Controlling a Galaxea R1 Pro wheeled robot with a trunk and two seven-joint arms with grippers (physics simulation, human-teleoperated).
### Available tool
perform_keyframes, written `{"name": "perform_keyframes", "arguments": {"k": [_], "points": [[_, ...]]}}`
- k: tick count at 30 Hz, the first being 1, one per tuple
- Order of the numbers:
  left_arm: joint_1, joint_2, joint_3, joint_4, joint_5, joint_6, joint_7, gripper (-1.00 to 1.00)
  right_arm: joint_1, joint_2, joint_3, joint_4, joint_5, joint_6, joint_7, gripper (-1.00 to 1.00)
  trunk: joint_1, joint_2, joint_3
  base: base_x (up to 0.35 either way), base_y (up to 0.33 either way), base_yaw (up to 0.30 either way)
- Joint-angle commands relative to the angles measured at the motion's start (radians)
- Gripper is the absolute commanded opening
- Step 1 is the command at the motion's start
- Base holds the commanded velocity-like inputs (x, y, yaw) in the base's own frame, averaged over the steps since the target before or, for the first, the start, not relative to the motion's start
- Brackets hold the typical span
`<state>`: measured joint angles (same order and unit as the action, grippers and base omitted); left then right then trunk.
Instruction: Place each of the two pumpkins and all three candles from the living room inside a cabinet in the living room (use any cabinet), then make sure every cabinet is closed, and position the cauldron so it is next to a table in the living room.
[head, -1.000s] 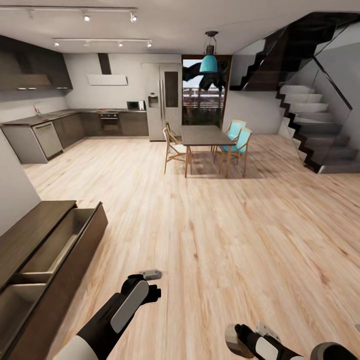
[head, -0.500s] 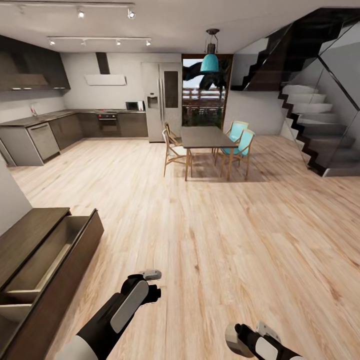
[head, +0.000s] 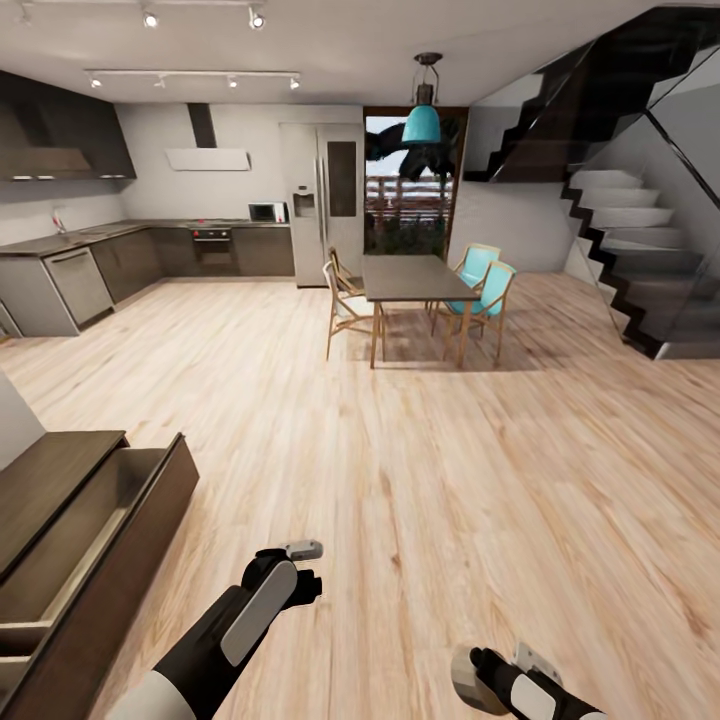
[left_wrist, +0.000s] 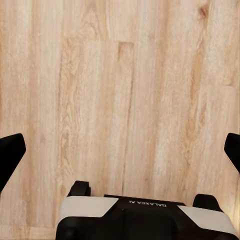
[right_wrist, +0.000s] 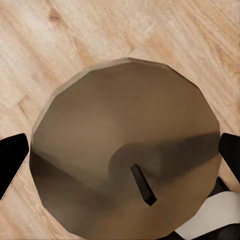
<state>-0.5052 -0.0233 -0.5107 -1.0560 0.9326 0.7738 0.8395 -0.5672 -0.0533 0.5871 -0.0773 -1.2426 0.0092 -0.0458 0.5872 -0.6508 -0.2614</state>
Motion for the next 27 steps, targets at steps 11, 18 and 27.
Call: {"name": "perform_keyframes", "arguments": {"k": [11,18,27], "points": [[-0.001,0.0,-0.002,-0.001,0.011,0.0,0.011,1.0,0.0,-0.002,0.008,-0.002,-0.012,0.0,-0.008,-1.0,0.001,-0.001,-0.001,0.308,0.0,0.0],[-0.001,-0.001,-0.003,-0.001,0.011,0.0,0.012,1.0,0.0,-0.001,0.008,-0.002,-0.009,-0.011,-0.008,-1.0,0.001,-0.001,-0.001,0.299,0.0,0.0],[-0.001,-0.002,-0.002,0.0,0.01,0.0,0.011,1.0,0.0,-0.001,0.008,-0.001,-0.012,-0.033,-0.008,-1.0,0.001,-0.001,-0.001,0.298,0.0,0.0]]}}
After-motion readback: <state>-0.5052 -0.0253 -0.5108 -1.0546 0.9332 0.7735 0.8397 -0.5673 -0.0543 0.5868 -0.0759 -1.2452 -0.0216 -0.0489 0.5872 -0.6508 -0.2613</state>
